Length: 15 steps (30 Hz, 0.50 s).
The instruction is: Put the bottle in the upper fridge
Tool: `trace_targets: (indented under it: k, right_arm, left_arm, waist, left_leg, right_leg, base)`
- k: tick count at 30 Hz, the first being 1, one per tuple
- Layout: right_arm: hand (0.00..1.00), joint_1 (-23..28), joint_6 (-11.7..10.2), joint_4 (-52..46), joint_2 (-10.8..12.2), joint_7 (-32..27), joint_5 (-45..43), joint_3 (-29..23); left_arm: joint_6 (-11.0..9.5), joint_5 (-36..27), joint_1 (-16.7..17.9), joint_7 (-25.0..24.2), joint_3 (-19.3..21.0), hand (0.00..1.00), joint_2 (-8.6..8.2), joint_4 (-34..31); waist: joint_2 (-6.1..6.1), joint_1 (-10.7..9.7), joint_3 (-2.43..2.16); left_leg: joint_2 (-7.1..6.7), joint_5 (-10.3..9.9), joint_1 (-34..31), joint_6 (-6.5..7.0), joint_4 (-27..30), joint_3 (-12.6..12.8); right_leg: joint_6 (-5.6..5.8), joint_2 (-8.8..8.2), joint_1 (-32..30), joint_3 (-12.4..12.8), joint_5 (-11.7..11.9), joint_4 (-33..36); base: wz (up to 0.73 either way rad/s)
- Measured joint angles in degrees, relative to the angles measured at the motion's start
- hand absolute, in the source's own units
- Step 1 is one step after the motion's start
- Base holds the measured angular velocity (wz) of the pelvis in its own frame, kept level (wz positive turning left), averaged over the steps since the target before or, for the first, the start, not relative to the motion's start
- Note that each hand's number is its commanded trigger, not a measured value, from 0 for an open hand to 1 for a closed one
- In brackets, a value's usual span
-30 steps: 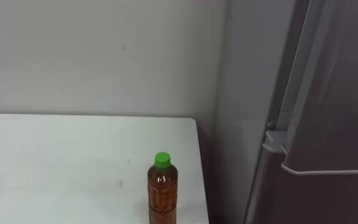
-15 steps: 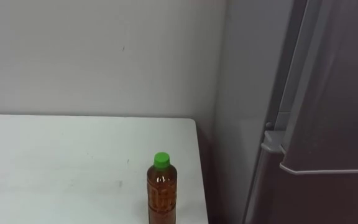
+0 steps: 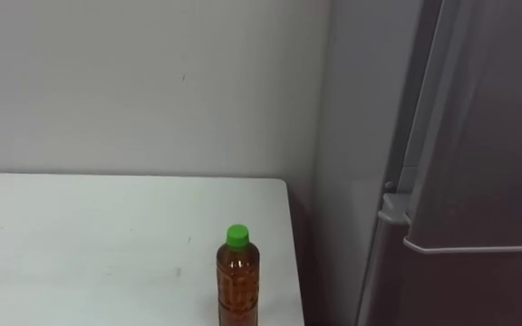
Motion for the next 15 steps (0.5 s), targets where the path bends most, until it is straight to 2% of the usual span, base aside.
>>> trace_targets:
  k: [6, 8, 10, 15]
  right_arm:
    - [0.00, 0.15, 0.00, -0.20, -0.74, 0.47, -0.78, -1.02]
    - [0.00, 0.57, 0.28, -0.82, -0.95, 0.73, -1.76, -2.19]
    - [0.00, 1.01, 0.42, -1.78, -1.32, 0.67, -2.10, -2.20]
    - [0.00, 1.10, 0.41, -2.00, -1.52, 0.95, -2.98, -2.95]
  left_arm:
    - [-0.01, -5.84, -0.07, 2.01, 2.75, 0.00, 0.52, -2.23]
    - [-0.02, -9.11, 0.15, 3.36, 6.75, 0.00, 0.55, -7.58]
    - [-0.29, -12.76, 0.08, 4.84, 8.04, 0.00, 0.93, -11.72]
    - [-0.77, -18.02, -1.00, 8.42, 8.04, 0.00, 1.73, -19.85]
  waist:
    - [1.07, 0.03, 0.08]
    - [1.13, 0.43, 0.07]
    - [1.26, 0.55, 0.03]
    - [1.86, 0.38, -0.05]
  left_leg:
    - [-0.13, 0.01, -0.04, 0.03, 0.31, -0.56]
    - [-0.15, 0.02, 0.09, 0.01, 0.36, -0.87]
    - [-0.13, 0.04, 0.24, -0.02, 0.32, -0.88]
    - [-0.13, 0.02, 0.20, -0.02, 0.24, -0.93]
  right_leg:
    - [0.03, -0.19, -0.10, -0.35, -0.11, 0.09]
    - [-0.03, -0.25, -0.06, -0.61, -0.39, 0.25]
    - [-0.04, -0.25, 0.01, -0.66, -0.51, 0.30]
    - [-0.08, -0.07, 0.05, -0.22, -0.60, 1.04]
  base:
    - [0.03]
    - [0.07]
    - [0.02]
    - [-0.02]
